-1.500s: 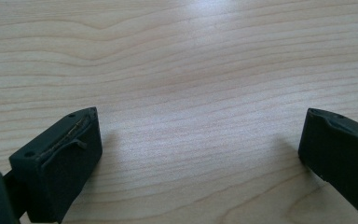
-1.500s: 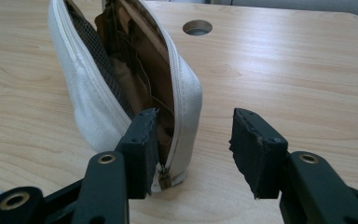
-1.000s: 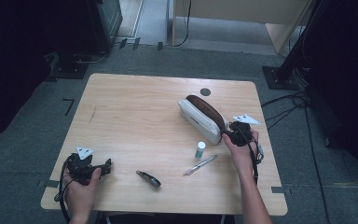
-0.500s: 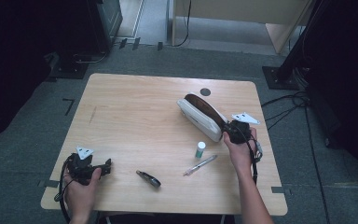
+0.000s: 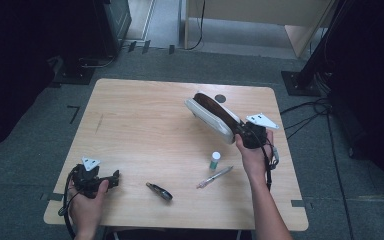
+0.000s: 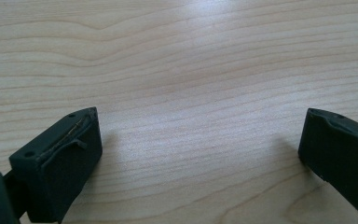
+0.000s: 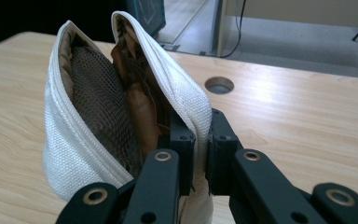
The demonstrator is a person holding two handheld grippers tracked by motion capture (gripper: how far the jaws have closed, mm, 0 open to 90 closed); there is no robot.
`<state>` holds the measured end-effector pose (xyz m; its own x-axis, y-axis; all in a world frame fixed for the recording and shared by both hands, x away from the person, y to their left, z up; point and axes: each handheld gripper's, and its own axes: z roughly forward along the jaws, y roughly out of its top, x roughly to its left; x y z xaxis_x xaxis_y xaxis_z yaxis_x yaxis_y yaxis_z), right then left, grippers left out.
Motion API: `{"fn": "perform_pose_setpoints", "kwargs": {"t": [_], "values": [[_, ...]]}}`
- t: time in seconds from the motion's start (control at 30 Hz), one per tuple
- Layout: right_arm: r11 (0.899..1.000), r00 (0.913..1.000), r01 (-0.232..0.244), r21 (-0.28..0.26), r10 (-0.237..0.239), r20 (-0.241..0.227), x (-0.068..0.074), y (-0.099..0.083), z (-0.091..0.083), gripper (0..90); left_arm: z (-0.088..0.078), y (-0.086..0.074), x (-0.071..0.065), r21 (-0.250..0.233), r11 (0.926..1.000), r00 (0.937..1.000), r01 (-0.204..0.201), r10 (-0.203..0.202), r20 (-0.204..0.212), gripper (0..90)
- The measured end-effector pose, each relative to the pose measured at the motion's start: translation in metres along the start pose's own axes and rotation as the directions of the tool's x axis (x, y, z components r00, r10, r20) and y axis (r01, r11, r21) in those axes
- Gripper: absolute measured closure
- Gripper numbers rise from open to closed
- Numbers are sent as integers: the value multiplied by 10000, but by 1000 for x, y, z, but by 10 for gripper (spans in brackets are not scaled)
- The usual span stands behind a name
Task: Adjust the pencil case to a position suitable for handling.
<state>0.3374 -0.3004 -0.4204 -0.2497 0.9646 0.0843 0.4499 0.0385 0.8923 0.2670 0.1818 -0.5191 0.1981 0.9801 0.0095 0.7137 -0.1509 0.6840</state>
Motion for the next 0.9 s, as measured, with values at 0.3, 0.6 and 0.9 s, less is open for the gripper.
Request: {"fn": "perform_pose_setpoints", "kwargs": {"t": [0.3, 0.6, 0.9], "values": [[9993, 9971, -288, -237, 270, -709, 35, 10, -10, 839, 0, 0, 0, -5, 10000, 10000, 0, 0, -6, 0], [9994, 9917, -292, -158, 269, -1261, 68, 8, -9, 839, 0, 0, 0, -24, 10000, 10000, 26, -26, -1, 0], [9997, 9865, -245, 12, 243, -1617, 106, -6, -3, 838, 0, 0, 0, -12, 10000, 10000, 10, -10, -2, 0]]}}
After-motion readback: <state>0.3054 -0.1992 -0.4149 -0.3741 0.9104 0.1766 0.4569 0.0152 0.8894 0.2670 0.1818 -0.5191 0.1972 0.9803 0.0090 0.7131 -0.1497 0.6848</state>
